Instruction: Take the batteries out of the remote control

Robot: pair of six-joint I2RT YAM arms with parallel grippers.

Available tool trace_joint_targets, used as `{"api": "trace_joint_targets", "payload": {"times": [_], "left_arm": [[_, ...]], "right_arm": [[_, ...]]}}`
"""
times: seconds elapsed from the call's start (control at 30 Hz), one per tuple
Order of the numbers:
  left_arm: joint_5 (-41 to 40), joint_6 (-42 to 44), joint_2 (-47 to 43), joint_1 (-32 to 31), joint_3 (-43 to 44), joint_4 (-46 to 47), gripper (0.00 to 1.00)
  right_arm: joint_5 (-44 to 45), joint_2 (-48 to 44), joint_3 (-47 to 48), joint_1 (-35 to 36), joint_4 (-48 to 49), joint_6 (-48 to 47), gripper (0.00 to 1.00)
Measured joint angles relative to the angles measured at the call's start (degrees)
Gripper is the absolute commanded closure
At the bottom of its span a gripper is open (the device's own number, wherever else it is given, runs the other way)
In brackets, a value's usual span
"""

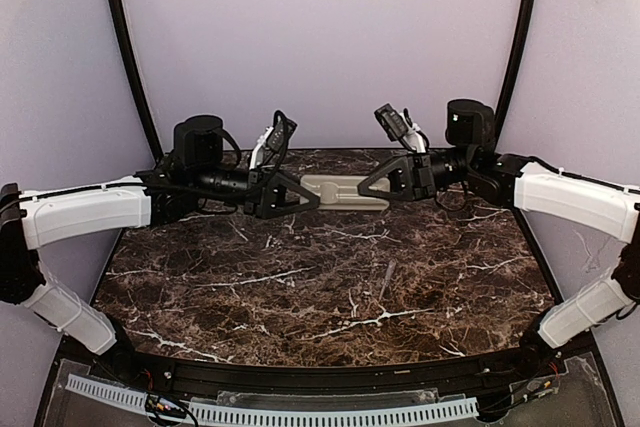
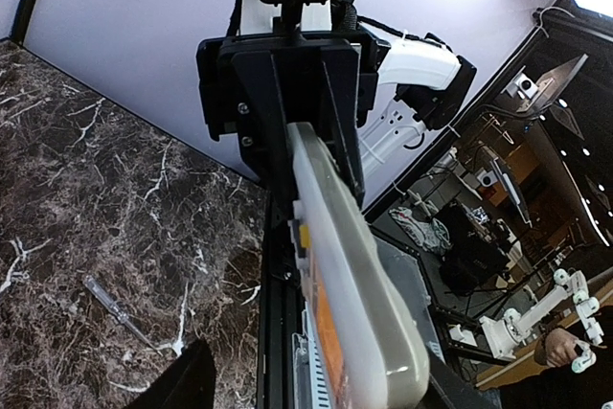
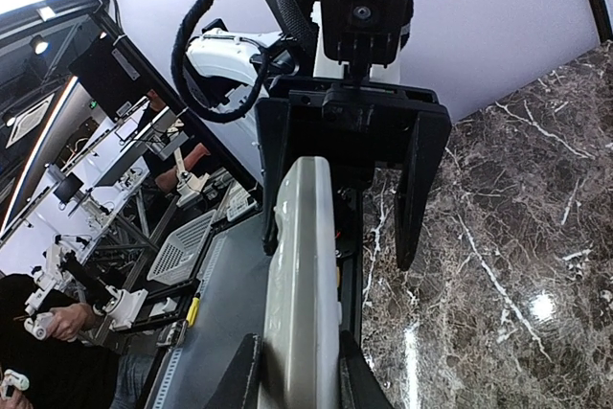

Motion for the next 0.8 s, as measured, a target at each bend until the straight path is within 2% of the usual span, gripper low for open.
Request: {"api": "trace_joint_targets", "payload": {"times": [0.6, 0.8], "left_arm": [[1.62, -4.37, 3.21, -0.44, 0.94, 4.98, 0.51], [1.31, -5.33, 3.93, -0.44, 0.94, 5.86, 0.67]], "right_arm": [[1.55, 2.29, 4.55, 0.04, -8.85, -5.38, 1.00], [2.78, 2.69, 4.76, 0.28, -11.13, -6.80, 1.00]]}}
